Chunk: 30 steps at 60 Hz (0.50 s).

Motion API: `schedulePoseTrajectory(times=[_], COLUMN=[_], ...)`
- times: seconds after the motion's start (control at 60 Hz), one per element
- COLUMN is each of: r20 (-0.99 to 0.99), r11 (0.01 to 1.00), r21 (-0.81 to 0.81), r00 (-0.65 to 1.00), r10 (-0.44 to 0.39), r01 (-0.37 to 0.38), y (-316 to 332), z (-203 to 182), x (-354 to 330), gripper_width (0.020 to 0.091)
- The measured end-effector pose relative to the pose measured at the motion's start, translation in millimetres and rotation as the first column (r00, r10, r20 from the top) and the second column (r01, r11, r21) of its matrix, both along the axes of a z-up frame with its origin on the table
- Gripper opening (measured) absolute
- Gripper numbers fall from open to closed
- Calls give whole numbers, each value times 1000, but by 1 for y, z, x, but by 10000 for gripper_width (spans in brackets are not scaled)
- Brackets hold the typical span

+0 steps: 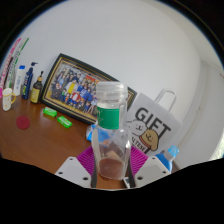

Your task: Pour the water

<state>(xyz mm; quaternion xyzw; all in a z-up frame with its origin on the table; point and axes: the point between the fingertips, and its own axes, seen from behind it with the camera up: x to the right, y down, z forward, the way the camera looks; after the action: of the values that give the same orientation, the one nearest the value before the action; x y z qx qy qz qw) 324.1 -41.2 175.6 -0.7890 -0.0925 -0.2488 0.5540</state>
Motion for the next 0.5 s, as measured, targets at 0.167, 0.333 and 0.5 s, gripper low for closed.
schedulePoseTrajectory(times=[0.167, 0.333, 0.5], r20=[300, 568, 808], r11=[998, 989, 966], r21=[-32, -92, -167], r00=[951, 810, 535], r10=[68, 148, 248], r01=[-61, -116, -196], y=[43, 87, 120], z=[44, 56, 51], x=[-104, -214, -321], gripper_width=[428, 430, 430])
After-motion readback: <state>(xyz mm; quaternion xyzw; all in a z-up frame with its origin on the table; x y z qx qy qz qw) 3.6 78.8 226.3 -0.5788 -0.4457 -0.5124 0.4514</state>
